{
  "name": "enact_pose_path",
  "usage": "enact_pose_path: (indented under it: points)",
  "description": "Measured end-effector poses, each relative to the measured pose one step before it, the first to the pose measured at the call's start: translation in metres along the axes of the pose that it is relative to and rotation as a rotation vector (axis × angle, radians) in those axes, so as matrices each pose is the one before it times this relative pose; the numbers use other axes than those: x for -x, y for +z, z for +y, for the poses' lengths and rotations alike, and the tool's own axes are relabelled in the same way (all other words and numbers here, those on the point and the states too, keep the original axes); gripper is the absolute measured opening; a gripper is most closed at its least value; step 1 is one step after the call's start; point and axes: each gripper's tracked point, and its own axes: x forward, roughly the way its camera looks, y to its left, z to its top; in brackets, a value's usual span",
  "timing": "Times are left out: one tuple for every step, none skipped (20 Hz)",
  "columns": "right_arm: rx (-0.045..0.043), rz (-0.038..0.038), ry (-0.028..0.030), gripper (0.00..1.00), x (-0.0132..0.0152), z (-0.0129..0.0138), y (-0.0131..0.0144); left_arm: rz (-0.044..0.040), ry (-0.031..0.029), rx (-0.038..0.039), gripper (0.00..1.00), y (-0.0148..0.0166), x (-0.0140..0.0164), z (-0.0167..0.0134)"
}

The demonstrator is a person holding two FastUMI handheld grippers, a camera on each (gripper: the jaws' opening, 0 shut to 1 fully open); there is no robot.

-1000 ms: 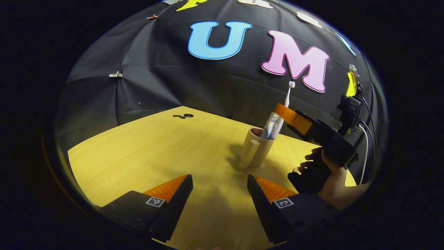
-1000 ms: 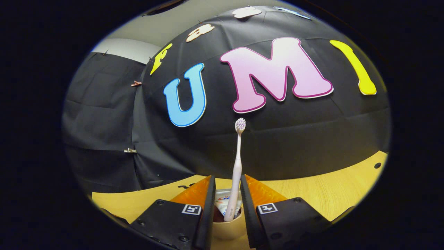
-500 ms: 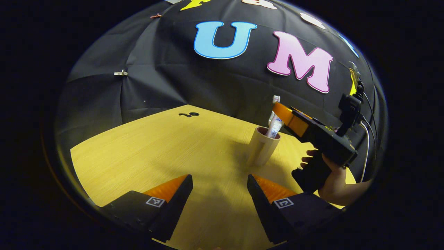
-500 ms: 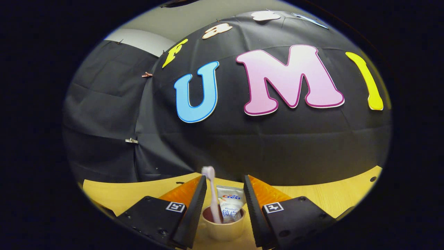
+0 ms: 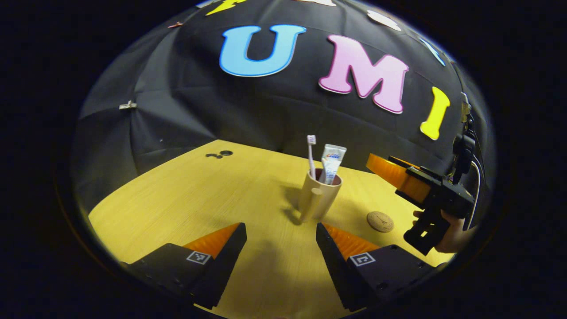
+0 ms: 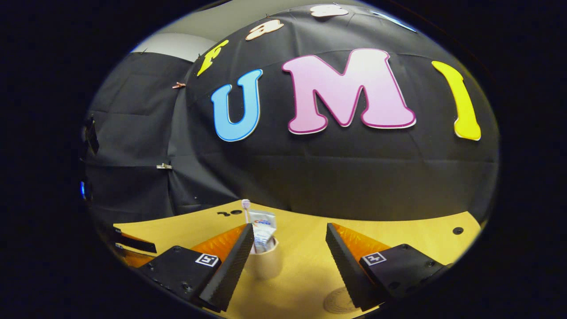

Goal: Put the toothbrush and toothpaste on the desktop into the cup, then pick up the cup and place it on the coaster on the desktop.

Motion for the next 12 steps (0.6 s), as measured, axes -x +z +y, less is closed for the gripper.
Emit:
enact_pose_path:
  points:
    - [-0.0033, 0.00549, -0.01328, 1.0, 0.00641, -0.00857, 0.00271, 0.01304, -0.02461, -0.02292, 0.98, 0.00538, -0.00461, -0.00515]
    - [-0.00019, 0.00638, -0.01645, 0.99, 0.00496, -0.00979, 0.00098, 0.01057, -0.02379, -0.02485, 0.98, 0.00491, -0.00528, -0.00438]
    - [0.00129, 0.0059, -0.0159, 1.0, 0.00541, -0.0096, 0.00082, 0.00838, -0.0167, -0.02557, 0.97, 0.00577, -0.0053, -0.00383]
    - [0.00284, 0.00577, -0.01299, 1.0, 0.00514, -0.00828, 0.00104, 0.01048, -0.0134, -0.02447, 1.0, 0.00576, -0.00561, -0.00286]
    - [0.00285, 0.00529, -0.01328, 1.0, 0.00453, -0.00946, 0.00041, 0.0215, -0.01413, -0.01975, 0.97, 0.00322, -0.00659, -0.00268]
    - [0.00213, 0.00643, -0.01012, 1.0, 0.00609, -0.00872, 0.00014, 0.02475, -0.01401, -0.01858, 0.98, 0.00111, -0.00601, -0.00223]
    - [0.00237, 0.00652, -0.01133, 1.0, 0.00535, -0.0092, -0.00043, 0.02811, -0.01425, -0.0217, 0.98, 0.00195, -0.00655, -0.00275]
    - [0.00025, 0.00836, -0.01101, 1.0, 0.00539, -0.00909, -0.00151, 0.02562, -0.01598, -0.02474, 0.98, 0.00118, -0.00805, -0.0021]
    - [-0.0013, 0.00949, -0.01331, 1.0, 0.00563, -0.00988, -0.00159, 0.02833, -0.01343, -0.02401, 0.98, 0.00095, -0.00667, -0.00209]
    - [-0.00207, 0.00765, -0.01441, 1.0, 0.00627, -0.01026, -0.0015, 0.02799, -0.01496, -0.0207, 0.98, 0.00137, -0.00794, -0.00074]
    - [-0.00222, 0.00521, -0.01471, 1.0, 0.00636, -0.01007, -0.00173, 0.03381, -0.0131, -0.01455, 0.98, 0.0, -0.00662, -0.00104]
    - [-0.00092, 0.00615, -0.0154, 1.0, 0.00702, -0.01001, -0.00181, 0.03251, -0.0108, -0.00737, 0.98, -0.00271, -0.00609, -0.00022]
